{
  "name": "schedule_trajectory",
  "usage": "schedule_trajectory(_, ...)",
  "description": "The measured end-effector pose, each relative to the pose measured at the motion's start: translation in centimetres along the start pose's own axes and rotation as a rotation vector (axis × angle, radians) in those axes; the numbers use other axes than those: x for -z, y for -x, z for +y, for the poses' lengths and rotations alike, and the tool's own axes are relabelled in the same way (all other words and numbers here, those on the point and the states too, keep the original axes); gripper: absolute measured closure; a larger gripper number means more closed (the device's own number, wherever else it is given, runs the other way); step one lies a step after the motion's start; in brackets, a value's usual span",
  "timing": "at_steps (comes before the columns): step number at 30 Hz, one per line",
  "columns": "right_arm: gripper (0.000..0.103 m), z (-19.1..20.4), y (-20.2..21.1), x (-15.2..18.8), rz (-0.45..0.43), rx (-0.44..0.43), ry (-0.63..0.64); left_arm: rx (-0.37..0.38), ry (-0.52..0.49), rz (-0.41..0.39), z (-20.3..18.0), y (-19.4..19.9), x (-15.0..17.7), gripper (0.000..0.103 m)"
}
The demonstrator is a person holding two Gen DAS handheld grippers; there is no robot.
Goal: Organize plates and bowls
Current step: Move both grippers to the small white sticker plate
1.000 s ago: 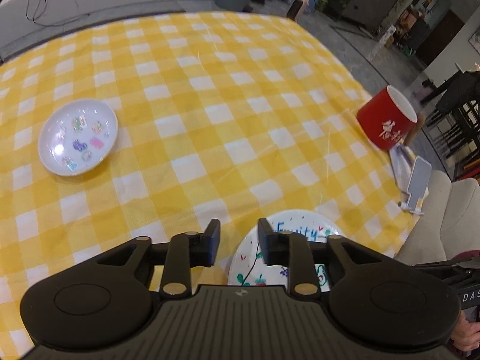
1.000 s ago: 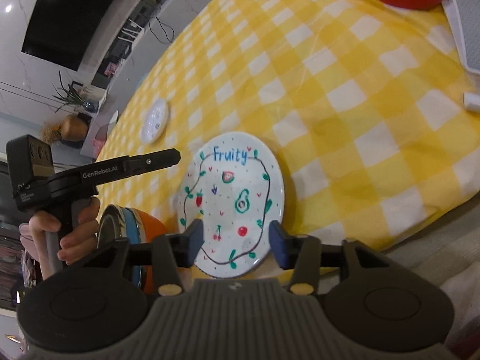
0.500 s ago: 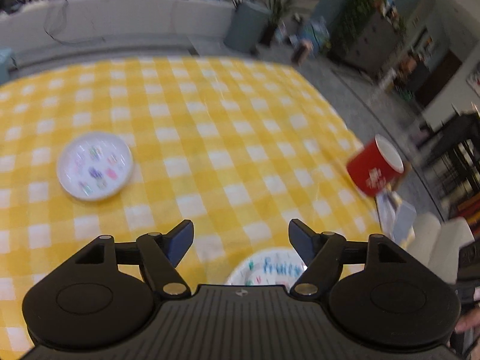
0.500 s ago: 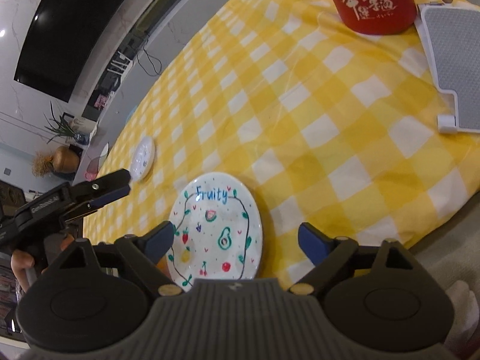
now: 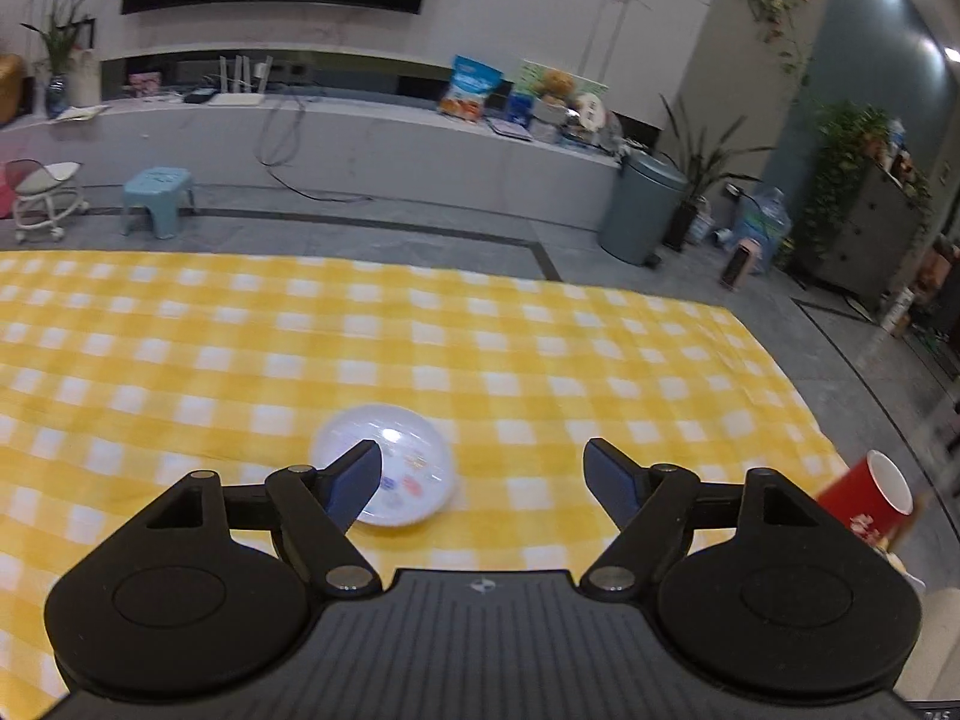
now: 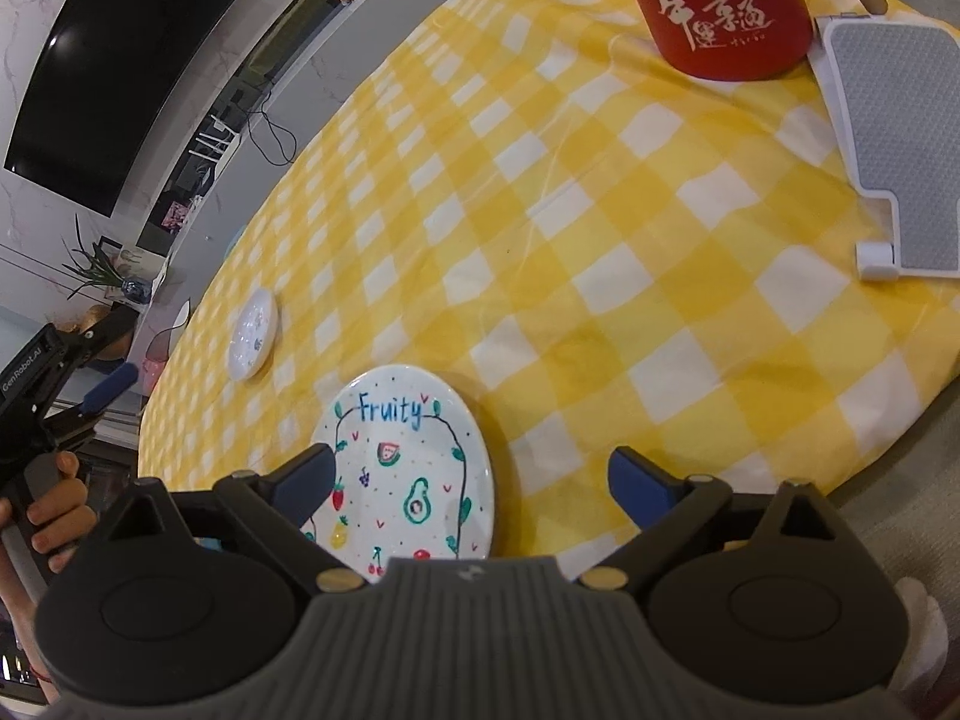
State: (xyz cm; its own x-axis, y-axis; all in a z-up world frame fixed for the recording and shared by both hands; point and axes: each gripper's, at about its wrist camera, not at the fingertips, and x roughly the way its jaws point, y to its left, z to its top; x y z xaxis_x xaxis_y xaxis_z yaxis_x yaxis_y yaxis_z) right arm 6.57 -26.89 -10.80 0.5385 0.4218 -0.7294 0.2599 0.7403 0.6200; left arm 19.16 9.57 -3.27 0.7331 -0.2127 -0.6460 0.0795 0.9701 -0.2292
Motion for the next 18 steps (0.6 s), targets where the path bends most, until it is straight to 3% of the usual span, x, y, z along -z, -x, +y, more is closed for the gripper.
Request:
schedule_trajectory(4,0.007,0.8,0.4,-0.5,0.01,0.002,-0.01,-0.047,0.009,-0.039,1.3,0.9,-0.7,0.008)
schedule_trajectory(9,0.008,4.7,2.0,-1.3,-0.066,0.03,0.13,-0.065,-0.06,-0.104,1.8,1.3,-0.4,0.004)
schedule_trajectory(18,0.008,12.9,2.1,-2.6,-0.153,-0.007,0.348,-0.147,0.017,0.003,3.8,-1.1,0.1,0.004)
